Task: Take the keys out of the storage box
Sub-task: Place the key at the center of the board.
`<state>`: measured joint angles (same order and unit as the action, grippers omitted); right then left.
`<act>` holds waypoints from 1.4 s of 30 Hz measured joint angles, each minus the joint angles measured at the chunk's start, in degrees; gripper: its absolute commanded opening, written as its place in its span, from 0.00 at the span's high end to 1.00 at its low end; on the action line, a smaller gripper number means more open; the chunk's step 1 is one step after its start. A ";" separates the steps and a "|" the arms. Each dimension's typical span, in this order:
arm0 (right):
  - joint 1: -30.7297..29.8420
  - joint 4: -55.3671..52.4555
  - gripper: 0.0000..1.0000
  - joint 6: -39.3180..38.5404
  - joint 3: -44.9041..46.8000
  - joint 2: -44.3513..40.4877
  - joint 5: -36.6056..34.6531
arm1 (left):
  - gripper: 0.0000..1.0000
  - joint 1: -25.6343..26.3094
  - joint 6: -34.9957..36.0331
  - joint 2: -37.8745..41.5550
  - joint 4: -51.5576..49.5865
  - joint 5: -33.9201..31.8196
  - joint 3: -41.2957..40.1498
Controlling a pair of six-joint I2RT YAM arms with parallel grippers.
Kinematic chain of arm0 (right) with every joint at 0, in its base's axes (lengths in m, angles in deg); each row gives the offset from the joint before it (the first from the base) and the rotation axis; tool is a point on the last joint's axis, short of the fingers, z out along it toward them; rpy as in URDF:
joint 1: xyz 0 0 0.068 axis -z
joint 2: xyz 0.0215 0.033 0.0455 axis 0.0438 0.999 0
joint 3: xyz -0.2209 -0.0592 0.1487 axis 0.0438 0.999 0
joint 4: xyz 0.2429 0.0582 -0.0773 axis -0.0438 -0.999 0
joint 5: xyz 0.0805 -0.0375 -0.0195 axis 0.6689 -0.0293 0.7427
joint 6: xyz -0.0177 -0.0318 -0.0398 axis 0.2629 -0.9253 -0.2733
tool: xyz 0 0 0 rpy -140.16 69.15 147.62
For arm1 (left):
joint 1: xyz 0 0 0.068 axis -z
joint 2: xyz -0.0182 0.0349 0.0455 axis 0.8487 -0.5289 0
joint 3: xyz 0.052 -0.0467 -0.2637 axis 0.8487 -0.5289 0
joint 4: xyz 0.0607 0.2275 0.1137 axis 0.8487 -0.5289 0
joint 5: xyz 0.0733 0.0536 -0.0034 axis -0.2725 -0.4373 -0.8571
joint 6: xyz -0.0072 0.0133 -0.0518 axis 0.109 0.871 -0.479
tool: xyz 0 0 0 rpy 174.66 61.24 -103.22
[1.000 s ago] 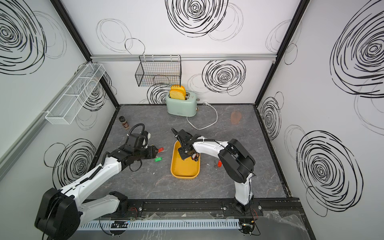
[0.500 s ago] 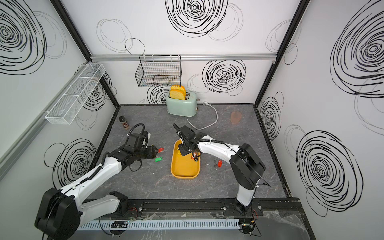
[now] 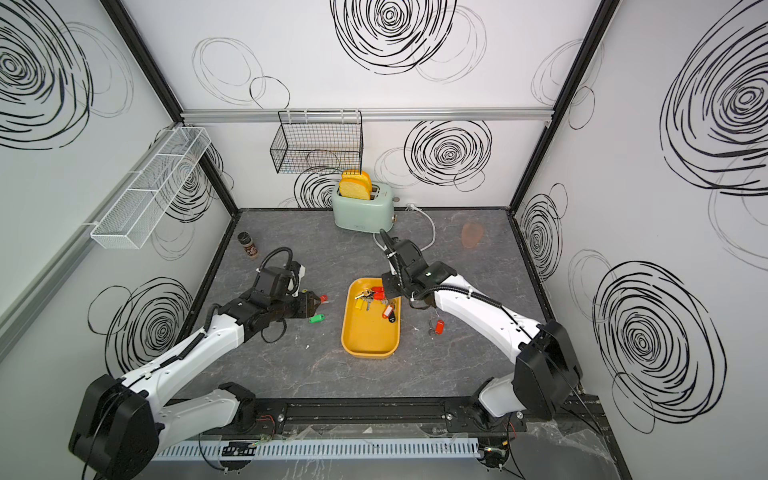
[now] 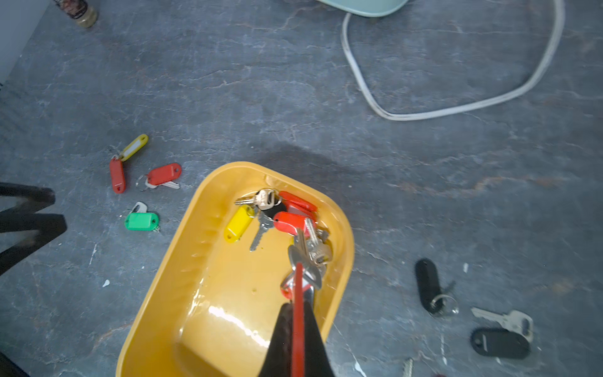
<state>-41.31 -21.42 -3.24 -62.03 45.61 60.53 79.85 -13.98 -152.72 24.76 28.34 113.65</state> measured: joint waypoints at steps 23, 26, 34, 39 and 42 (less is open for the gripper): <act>26.29 -4.26 1.00 13.94 24.79 -20.98 -0.52 | 0.42 1.22 0.00 0.00 0.15 0.70 0.00; 27.65 -3.41 1.00 15.93 27.74 -22.01 0.79 | 0.43 1.29 0.02 0.00 0.15 0.70 0.00; 29.83 -1.55 1.00 19.17 32.35 -22.01 3.98 | 0.42 1.38 0.04 0.00 0.15 0.70 0.00; 30.14 0.66 1.00 19.76 34.49 -21.57 5.81 | 0.42 1.38 0.07 0.00 0.15 0.70 0.00; 30.23 1.09 0.93 19.87 35.26 -21.00 6.45 | 0.42 1.40 0.07 0.00 0.15 0.70 0.00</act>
<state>-11.09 -20.32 16.63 -26.78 24.60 66.97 81.25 -13.91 -152.72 24.92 29.04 113.65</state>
